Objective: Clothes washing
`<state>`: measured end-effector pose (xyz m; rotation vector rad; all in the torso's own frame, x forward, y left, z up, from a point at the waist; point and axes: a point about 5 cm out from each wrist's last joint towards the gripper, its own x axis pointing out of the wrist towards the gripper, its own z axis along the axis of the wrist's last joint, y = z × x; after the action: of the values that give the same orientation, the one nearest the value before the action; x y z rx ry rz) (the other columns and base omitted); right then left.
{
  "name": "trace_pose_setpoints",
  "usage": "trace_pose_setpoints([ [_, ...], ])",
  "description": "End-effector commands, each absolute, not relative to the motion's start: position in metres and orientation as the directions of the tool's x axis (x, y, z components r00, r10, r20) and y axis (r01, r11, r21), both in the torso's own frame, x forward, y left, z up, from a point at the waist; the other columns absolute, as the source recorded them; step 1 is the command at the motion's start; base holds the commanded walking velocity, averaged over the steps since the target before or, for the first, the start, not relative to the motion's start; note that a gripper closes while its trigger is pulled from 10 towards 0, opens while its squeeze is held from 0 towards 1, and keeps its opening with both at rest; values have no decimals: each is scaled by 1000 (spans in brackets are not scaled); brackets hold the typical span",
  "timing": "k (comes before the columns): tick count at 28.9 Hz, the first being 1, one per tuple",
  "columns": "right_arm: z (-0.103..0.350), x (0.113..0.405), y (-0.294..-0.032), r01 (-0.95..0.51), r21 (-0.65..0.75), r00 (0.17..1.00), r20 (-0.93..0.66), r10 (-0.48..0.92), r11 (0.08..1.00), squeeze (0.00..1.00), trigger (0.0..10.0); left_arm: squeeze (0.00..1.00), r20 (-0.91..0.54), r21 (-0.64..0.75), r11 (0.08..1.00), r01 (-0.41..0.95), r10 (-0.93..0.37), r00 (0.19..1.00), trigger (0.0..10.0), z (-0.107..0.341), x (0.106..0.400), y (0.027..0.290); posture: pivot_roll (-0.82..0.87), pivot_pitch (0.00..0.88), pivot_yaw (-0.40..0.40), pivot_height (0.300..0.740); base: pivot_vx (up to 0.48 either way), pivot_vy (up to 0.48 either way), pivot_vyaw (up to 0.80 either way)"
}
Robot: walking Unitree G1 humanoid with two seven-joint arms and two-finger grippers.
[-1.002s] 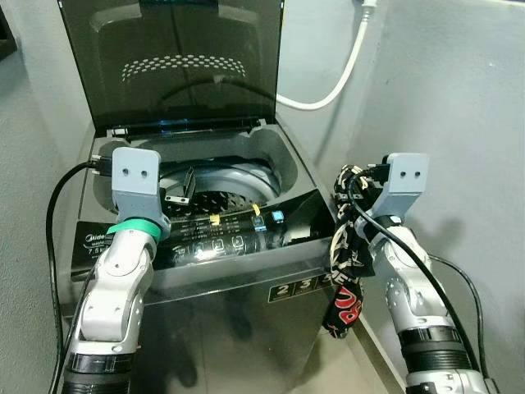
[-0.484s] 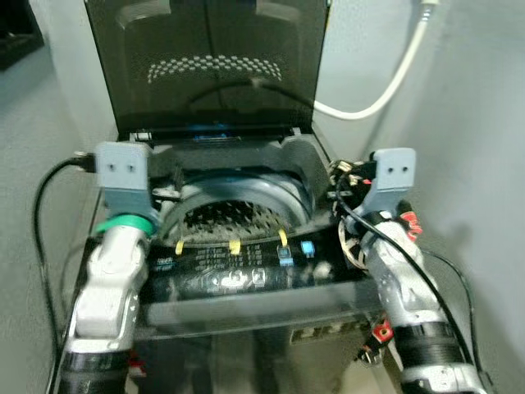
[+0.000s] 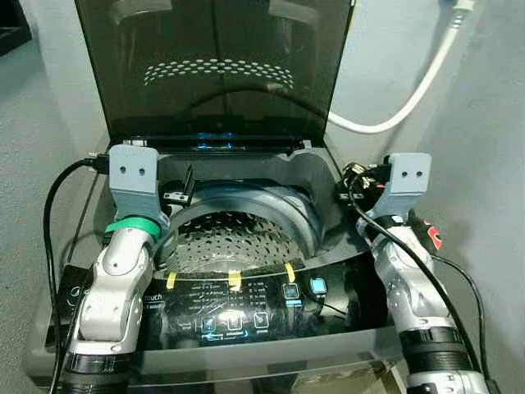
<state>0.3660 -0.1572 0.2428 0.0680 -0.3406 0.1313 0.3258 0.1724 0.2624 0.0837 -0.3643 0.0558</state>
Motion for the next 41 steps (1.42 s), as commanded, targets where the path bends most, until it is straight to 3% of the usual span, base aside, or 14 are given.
trace_pose_setpoints([
  [1,243,365,-155,-157,42,929,345,133,987,0,10000,0,338,75,995,-63,34,941,10000,257,325,172,4,44,16,740,0,0,0],
  [9,262,372,-151,-189,37,912,376,162,981,0,10000,0,322,93,993,-78,44,946,10000,257,328,172,-4,45,24,740,0,0,0],
  [10,297,382,-139,-244,2,871,440,218,970,0,10000,0,307,170,979,-113,57,950,10000,258,331,175,-8,47,27,740,0,0,0],
  [18,347,388,-124,-291,-44,811,519,271,956,0,10000,0,317,261,955,-145,57,947,10000,262,332,179,-3,48,27,740,0,0,0],
  [19,389,386,-117,-328,-52,754,587,294,943,0,10000,0,321,272,948,-162,69,944,10000,264,331,182,8,48,14,740,0,0,0],
  [21,389,386,-117,-328,-52,754,587,294,943,0,10000,0,321,272,948,-162,69,944,10000,264,331,182,8,48,14,740,0,0,0],
  [22,435,376,-114,-388,-29,679,667,307,921,0,10000,0,325,272,946,-178,84,942,10000,265,329,186,11,46,7,740,0,0,0],
  [23,435,376,-114,-388,-29,679,667,307,921,0,10000,0,325,272,946,-178,84,942,10000,265,329,186,11,46,7,740,0,0,0],
  [24,475,361,-113,-498,32,591,743,312,867,0,10000,0,327,268,944,-191,97,940,10000,264,327,189,15,45,-3,740,0,0,0],
  [25,475,361,-113,-498,32,591,743,312,867,0,10000,0,327,268,944,-191,97,940,10000,264,327,189,15,45,-3,740,0,0,0],
  [26,503,344,-113,-624,99,509,804,307,776,0,10000,0,333,261,944,-200,106,937,10000,264,326,191,17,44,-5,740,0,0,0],
  [32,533,322,-122,-805,182,384,886,261,565,0,10000,0,337,263,944,-200,104,936,10000,265,326,191,11,43,4,740,0,0,0],
  [36,535,322,-125,-819,196,380,890,253,539,0,10000,0,337,266,944,-194,98,937,10000,265,326,190,8,41,8,740,0,0,0],
  [41,456,369,-99,-736,123,568,647,508,666,0,10000,0,339,274,952,-135,36,940,10000,267,328,182,13,33,13,740,0,0,0],
])
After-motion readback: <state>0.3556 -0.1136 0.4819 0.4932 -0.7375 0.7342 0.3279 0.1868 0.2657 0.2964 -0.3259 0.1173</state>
